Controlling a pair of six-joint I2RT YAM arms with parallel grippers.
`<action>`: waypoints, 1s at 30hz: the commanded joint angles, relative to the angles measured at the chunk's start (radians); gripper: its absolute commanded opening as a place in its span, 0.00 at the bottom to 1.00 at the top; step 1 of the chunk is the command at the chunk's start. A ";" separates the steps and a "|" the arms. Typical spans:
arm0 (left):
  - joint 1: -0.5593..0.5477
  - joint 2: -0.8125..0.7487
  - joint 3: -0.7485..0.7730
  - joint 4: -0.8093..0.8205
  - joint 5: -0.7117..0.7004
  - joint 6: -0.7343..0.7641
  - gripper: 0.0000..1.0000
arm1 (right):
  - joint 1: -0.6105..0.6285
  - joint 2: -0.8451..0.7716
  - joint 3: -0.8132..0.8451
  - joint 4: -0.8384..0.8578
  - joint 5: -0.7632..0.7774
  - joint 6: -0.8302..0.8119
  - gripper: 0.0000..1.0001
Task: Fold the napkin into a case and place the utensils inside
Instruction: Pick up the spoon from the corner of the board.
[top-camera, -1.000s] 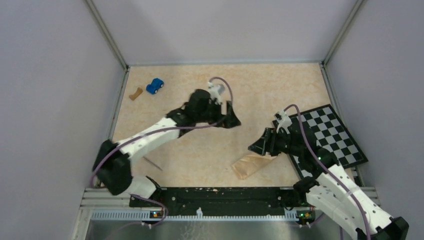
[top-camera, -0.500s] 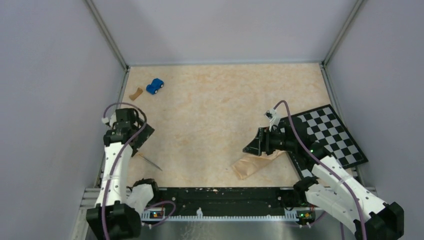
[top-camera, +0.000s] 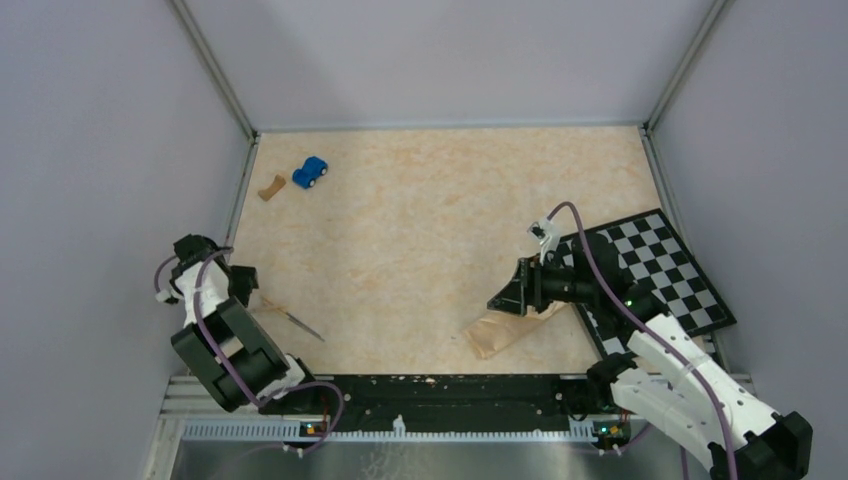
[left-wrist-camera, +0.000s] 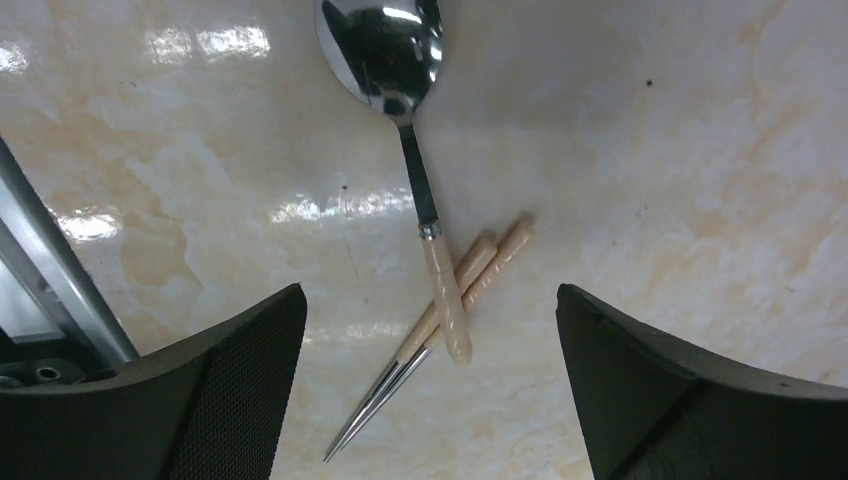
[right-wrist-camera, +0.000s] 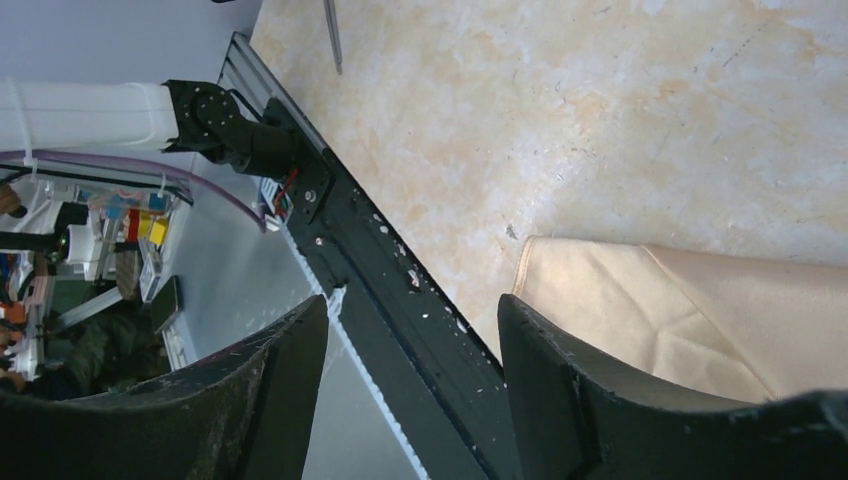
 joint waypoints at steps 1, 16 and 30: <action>0.056 0.059 0.028 0.086 0.012 -0.074 0.98 | 0.002 -0.016 0.057 -0.012 -0.007 -0.032 0.62; 0.172 0.236 0.022 0.143 0.049 -0.128 0.71 | 0.002 -0.009 0.071 -0.016 0.024 -0.027 0.62; 0.172 0.232 0.002 0.069 -0.009 -0.269 0.17 | 0.001 -0.027 0.082 -0.033 0.029 -0.014 0.61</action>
